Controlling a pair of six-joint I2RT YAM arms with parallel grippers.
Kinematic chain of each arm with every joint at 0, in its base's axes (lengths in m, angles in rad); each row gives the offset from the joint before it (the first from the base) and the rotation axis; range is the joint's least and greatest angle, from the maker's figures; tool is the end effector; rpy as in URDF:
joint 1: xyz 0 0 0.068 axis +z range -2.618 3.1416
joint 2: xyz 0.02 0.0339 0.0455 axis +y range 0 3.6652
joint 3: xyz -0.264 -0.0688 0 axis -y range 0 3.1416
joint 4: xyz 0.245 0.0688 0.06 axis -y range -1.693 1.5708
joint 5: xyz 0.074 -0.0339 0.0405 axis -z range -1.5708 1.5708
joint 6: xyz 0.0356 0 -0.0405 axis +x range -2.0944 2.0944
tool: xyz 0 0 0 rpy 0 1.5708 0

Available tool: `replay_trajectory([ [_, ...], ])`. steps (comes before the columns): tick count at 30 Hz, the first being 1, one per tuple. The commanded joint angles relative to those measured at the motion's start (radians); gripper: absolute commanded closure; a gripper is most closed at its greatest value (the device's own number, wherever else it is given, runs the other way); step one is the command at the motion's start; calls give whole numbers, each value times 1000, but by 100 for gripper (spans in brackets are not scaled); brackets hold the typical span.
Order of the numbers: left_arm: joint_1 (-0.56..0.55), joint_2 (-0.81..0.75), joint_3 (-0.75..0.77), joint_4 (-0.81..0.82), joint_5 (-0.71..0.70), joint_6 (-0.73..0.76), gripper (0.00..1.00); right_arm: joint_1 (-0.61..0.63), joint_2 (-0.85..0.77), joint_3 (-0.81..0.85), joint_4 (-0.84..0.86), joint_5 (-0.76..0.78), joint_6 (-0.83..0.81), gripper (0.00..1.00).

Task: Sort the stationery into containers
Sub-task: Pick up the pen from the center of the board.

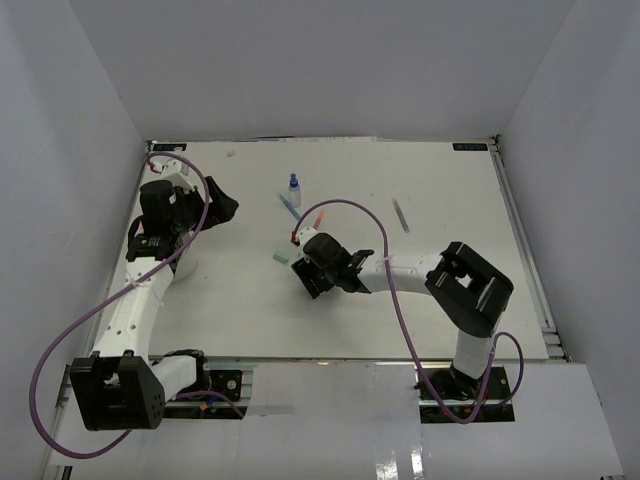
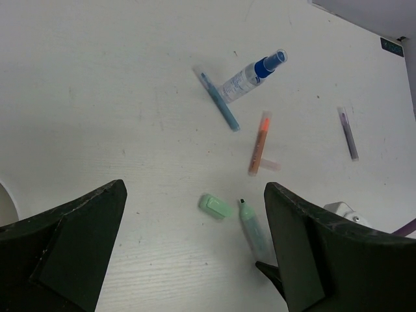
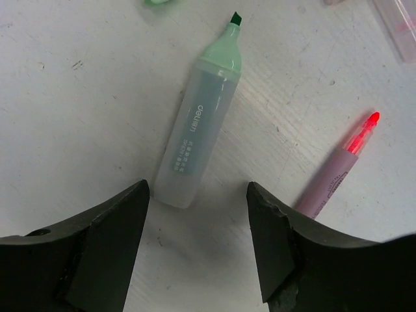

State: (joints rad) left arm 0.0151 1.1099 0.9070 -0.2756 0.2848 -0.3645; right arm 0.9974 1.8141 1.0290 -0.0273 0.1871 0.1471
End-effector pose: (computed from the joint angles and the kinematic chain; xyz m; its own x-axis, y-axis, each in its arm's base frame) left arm 0.2508 -0.0062 0.3095 -0.5139 -0.3499 -0.7832 0.0553 0.8976 -0.4373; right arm 0.2086 0.3108 0.1599 -0.5004 -0.5094 -0.7001 -0.6901 0.7230 -0.0328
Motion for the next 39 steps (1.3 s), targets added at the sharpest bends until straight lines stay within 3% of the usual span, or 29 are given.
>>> replay_trajectory([
  [1,2,-35,-11,23,34,-4,2,6,39,20,4,20,32,34],
  [2,2,-35,-13,24,36,-7,2,6,42,17,7,29,37,35],
  [6,-27,-33,-17,30,63,-19,2,6,45,17,9,46,46,56],
  [8,-35,-30,-20,30,85,-25,2,6,34,6,12,45,45,60],
  [11,-38,-33,-37,30,145,-62,2,7,-13,-20,45,46,37,74],
  [15,-56,-45,-60,29,189,-116,2,7,-97,-78,89,55,23,79],
  [22,-188,-76,-88,45,197,-232,3,6,-336,-220,243,29,-6,80],
  [27,-332,-93,-80,95,87,-307,7,7,-479,-302,360,-14,-14,80],
  [32,-469,-50,-40,118,8,-346,16,6,-596,-354,446,-21,-30,80],
  [39,-569,7,21,130,-72,-352,28,6,-673,-391,501,-21,-40,79],
])
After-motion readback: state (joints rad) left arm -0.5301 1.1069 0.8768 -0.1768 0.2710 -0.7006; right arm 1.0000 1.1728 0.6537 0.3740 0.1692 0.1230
